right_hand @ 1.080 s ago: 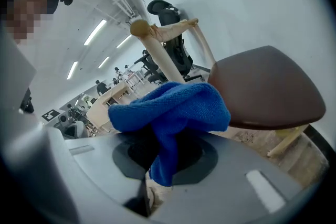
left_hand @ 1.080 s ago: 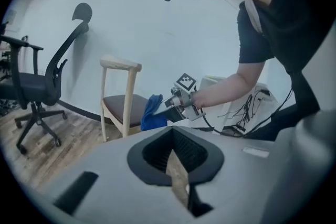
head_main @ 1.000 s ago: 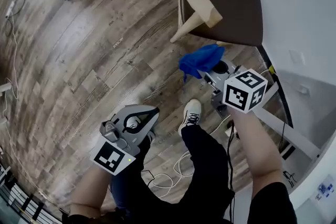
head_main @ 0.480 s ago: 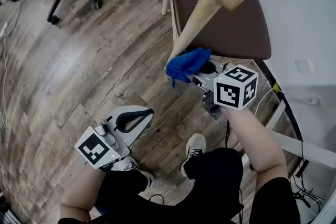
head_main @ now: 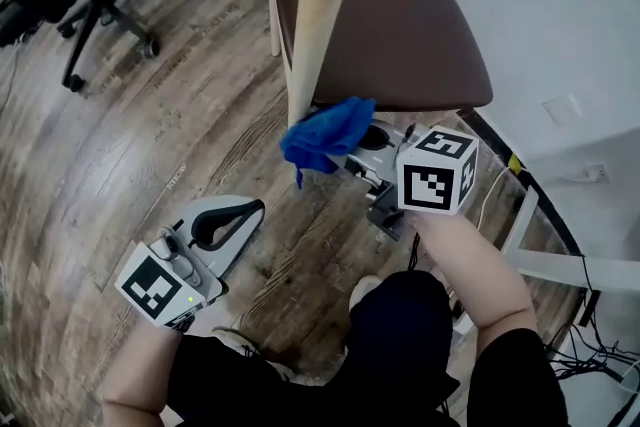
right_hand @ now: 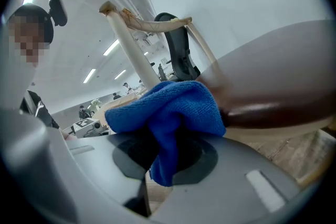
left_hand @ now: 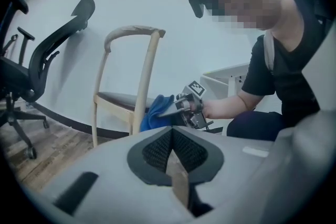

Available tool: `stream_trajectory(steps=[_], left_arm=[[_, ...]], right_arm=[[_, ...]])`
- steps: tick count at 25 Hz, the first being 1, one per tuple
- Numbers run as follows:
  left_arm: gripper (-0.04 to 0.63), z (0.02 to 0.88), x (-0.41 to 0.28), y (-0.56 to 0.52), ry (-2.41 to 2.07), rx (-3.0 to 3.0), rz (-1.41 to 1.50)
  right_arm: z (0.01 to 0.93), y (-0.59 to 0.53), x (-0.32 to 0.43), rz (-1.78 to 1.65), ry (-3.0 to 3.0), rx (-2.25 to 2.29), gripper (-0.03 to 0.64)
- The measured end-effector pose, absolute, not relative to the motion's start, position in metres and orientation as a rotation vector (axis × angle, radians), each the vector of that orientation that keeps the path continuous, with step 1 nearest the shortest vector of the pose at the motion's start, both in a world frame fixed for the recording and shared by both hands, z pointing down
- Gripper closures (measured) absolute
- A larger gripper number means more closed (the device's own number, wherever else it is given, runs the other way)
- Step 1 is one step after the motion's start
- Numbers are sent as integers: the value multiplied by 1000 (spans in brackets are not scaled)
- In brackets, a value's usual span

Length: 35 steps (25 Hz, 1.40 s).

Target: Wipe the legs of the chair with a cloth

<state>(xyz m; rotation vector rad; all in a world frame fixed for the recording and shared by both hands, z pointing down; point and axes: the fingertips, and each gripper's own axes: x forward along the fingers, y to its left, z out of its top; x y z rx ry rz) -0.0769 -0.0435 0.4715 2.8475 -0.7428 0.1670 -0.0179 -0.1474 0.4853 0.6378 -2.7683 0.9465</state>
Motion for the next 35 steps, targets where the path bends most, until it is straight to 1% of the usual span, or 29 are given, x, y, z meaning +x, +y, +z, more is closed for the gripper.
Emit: stream_trajectory(steps=[8,21,27,35], left_arm=[[597,479,-62,-47,-701,2870,183],[597,493,-56,-59,-692,2851,210],[598,498,-58,-62,-705,2840,228],[597,506,-54,-59,-685,2839,277]], right_arm=[[487,-152,49,891,-2751,768,552],[512,-200,238,963,-2514,1436,552],[514,-205,248,927,-2512,1409,552],[531,-205,251,1019,-2525,1436,552]])
